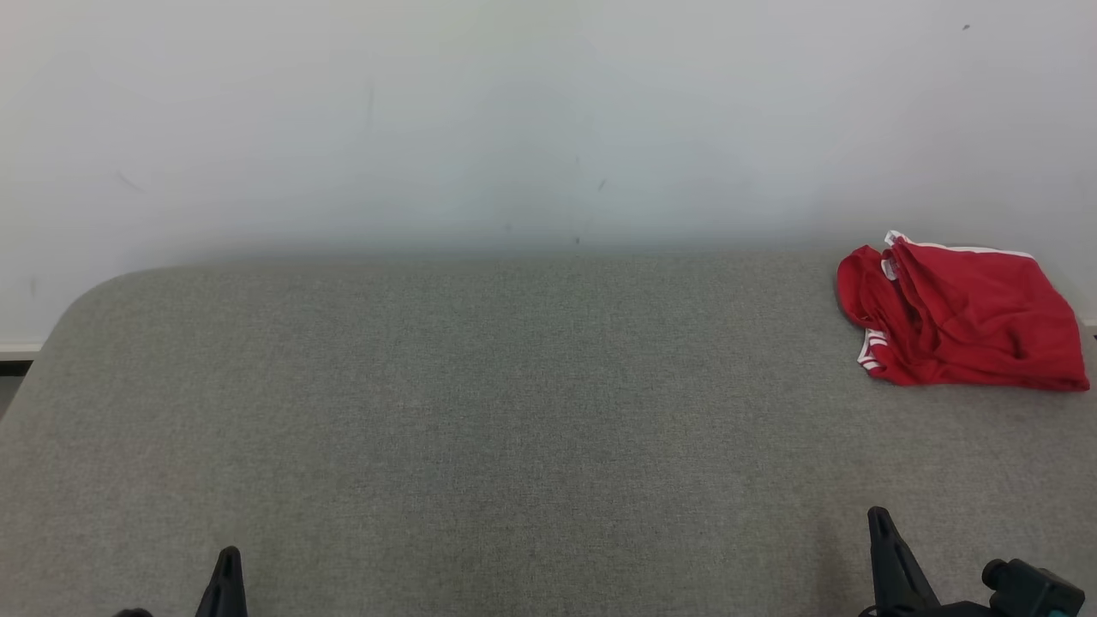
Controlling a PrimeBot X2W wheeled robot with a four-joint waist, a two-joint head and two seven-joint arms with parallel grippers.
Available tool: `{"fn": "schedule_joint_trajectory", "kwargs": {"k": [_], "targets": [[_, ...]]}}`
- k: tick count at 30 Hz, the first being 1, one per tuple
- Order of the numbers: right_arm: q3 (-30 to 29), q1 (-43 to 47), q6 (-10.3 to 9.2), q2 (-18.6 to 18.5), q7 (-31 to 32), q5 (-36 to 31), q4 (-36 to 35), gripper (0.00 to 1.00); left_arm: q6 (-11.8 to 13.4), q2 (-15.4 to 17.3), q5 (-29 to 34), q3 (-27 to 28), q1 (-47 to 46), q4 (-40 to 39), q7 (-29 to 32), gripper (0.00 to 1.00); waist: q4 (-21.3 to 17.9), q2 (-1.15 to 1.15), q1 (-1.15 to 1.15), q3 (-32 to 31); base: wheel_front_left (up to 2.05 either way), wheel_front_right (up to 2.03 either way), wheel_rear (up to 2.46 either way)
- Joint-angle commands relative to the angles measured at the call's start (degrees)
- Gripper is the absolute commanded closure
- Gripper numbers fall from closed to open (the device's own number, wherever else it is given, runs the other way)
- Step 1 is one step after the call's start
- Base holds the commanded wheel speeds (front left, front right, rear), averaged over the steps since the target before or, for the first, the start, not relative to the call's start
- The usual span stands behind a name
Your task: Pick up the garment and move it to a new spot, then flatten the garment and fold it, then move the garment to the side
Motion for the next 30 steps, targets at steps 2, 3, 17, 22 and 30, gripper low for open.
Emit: {"fn": "schedule_joint_trajectory", "kwargs": {"k": [2,3,17,22,30], "targets": [[0.05,-1.82,-0.03,-0.05,0.46,3.57,-0.50,1.00,-0.49,0.04,-3.41,0.51,-2.10,-0.55,0.43,1.00,-0.04,0.00,0.00,0.10,0.00,0.00,0.00],[0.05,-1.95,-0.03,-0.05,0.60,4.55,-0.45,1.00,-0.58,-0.03,-4.34,0.58,-2.21,-0.48,0.59,1.00,-0.06,0.00,0.00,0.14,0.00,0.00,0.00],[0.01,-3.92,-0.04,-0.04,2.67,17.74,0.39,1.00,-1.64,-1.09,-17.16,1.55,-4.14,0.51,2.95,1.00,-0.30,0.00,0.00,0.72,0.00,0.00,0.00],[-0.02,-4.48,-0.05,-0.03,3.29,21.71,0.66,1.00,-2.02,-1.39,-20.98,1.85,-4.65,0.82,3.64,1.00,-0.38,0.00,0.00,0.91,0.00,0.00,0.00],[-0.06,-5.35,-0.06,-0.02,4.23,27.66,1.06,1.00,-2.50,-1.87,-26.81,2.28,-5.46,1.26,4.72,1.00,-0.51,0.00,0.00,1.22,0.00,0.00,0.00]]}}
